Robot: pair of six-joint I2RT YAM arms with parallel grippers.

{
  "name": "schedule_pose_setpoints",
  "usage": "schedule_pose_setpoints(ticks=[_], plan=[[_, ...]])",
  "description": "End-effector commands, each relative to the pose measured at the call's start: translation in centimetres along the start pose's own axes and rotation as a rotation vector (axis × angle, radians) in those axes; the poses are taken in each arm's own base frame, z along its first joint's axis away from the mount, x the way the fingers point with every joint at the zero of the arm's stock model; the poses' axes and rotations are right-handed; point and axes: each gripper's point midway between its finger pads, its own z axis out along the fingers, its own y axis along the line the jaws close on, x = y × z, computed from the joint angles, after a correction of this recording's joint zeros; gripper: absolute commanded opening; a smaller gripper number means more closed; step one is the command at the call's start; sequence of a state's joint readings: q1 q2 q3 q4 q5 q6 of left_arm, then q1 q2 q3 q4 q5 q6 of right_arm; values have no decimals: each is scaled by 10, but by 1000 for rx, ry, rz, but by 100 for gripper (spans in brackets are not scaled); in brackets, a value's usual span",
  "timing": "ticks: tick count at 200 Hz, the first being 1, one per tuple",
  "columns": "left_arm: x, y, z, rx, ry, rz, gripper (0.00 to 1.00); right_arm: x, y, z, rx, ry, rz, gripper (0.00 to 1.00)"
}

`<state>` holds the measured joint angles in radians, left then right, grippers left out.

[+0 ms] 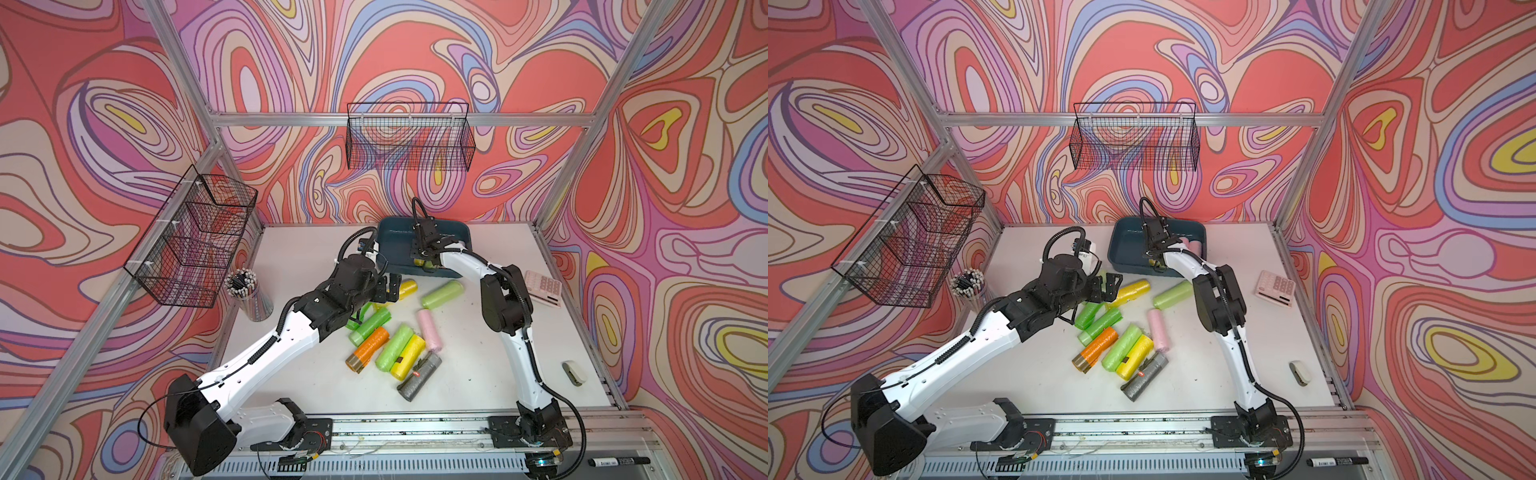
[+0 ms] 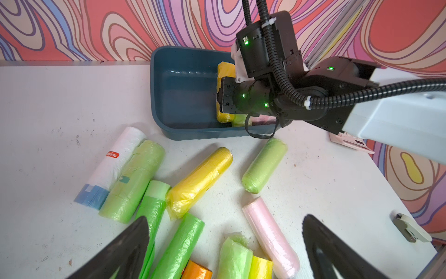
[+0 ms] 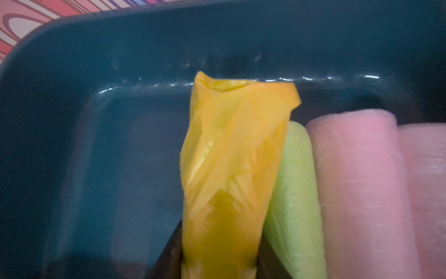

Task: Put the roll of trash bags into the storage box
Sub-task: Place the roll of trash bags in the storage box.

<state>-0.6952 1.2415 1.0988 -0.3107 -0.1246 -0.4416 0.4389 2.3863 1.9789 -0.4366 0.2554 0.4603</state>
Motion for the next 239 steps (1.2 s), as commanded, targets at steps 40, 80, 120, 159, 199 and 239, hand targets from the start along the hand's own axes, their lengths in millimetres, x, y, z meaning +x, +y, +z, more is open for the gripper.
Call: schedule_pose_setpoints(ticks=[40,80,120,159,199,239], plan=[[2,-3,-7,18,5,-16,100,-2,-4,-6,-1,-8,0,16],[0,-3,-10,15,10,-14,100,-9,6,-21,-65,-14,22,36],[-2,-3,-11,8,10,-10,100,-28,11,-46,-112,-66,19,70],[-7,-1,-17,-6,-1,5,100,-39,11,-63,-137,-85,25,85],[-11,-8,-20,22,10,14,100,-55,9,-95,-165,-150,31,98],[-11,1,-23,-41,39,37,100,-53,-2,-130,-167,-172,35,98]])
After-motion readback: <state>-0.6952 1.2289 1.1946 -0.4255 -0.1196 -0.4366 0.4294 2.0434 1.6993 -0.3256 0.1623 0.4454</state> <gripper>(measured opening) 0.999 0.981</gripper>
